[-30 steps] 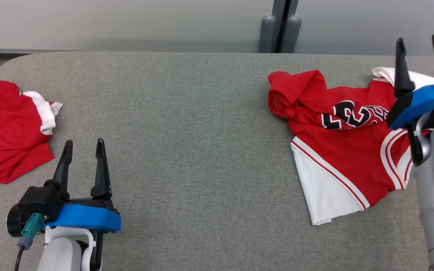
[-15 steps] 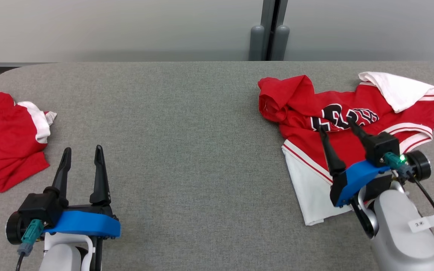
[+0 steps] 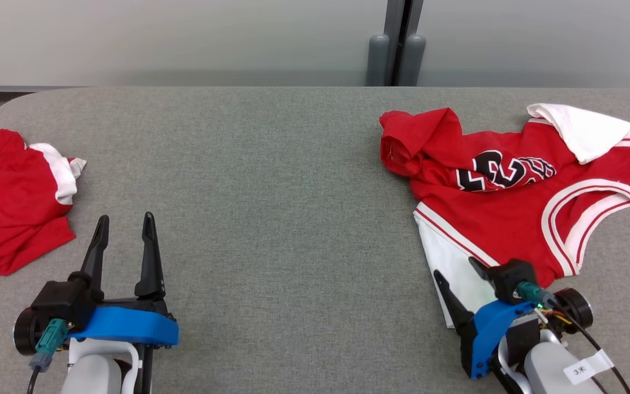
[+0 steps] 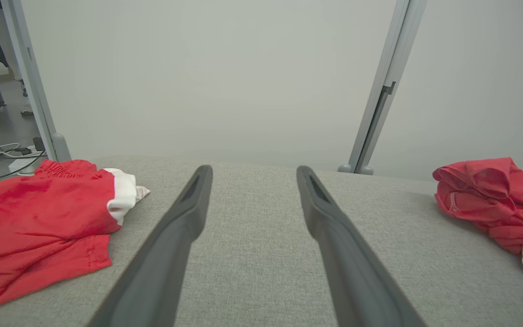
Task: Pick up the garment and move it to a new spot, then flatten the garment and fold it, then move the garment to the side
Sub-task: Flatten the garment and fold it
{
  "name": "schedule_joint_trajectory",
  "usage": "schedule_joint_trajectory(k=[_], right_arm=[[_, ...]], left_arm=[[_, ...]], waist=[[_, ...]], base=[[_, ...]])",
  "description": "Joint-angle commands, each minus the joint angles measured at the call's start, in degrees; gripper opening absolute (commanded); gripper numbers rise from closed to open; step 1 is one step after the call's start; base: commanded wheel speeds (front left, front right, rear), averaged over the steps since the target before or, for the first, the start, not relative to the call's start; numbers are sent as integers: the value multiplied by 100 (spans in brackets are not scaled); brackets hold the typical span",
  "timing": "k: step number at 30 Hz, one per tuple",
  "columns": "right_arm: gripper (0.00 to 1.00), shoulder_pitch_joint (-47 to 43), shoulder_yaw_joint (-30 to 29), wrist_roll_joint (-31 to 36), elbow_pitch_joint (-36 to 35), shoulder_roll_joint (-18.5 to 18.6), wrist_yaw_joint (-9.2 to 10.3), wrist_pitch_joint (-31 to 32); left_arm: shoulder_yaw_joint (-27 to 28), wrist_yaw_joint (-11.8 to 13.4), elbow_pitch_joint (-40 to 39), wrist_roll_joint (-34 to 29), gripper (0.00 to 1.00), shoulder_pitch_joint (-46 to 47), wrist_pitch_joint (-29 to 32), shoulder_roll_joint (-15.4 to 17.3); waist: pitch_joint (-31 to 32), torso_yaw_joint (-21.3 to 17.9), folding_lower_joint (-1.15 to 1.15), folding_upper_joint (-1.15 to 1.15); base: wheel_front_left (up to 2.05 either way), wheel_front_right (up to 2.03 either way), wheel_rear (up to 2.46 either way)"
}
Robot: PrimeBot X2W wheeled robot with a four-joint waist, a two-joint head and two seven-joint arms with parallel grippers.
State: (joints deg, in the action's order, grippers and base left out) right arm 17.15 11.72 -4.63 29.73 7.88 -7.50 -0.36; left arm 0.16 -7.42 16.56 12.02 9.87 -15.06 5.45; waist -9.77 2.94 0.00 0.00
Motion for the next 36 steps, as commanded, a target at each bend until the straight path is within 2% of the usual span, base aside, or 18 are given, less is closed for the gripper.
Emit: schedule_joint_trajectory(k=[1,10,11,12,13,20,26,31,36], right_arm=[[100,-124,37,63,-3,11,1,65],[100,-266,186,136,514,67,1,382],[97,-266,203,95,597,73,2,390],[45,-263,236,64,689,92,2,403],[0,-250,274,26,766,112,2,386],[0,-113,103,-301,1003,380,9,1],[0,-170,-342,-586,732,747,2,-268],[0,-500,-650,-931,445,1164,1,-130],[0,-868,-621,-1489,171,1497,1,158]], left_arm=[[0,-11,6,4,100,97,-18,30],[-21,-11,38,25,100,123,-18,25],[-19,-11,42,26,100,114,-18,26],[-17,-11,47,27,100,99,-18,28],[-15,-11,50,28,100,79,-18,30],[-15,-11,50,-21,100,-11,-18,-5],[29,-11,32,-59,100,-136,-18,-49],[32,-11,28,-89,100,-171,-18,-75],[56,-11,26,-85,100,-222,-18,-52]], waist=[[-8,9,0,0],[-38,31,0,0],[-31,24,0,0],[-21,14,0,0],[-7,-1,0,0],[105,-134,0,0],[240,-254,0,0],[323,-315,0,0],[374,-355,0,0]], base=[[0,0,0],[0,0,0],[0,0,0],[0,0,0],[0,0,0],[0,0,0],[0,0,0],[0,0,0],[0,0,0]])
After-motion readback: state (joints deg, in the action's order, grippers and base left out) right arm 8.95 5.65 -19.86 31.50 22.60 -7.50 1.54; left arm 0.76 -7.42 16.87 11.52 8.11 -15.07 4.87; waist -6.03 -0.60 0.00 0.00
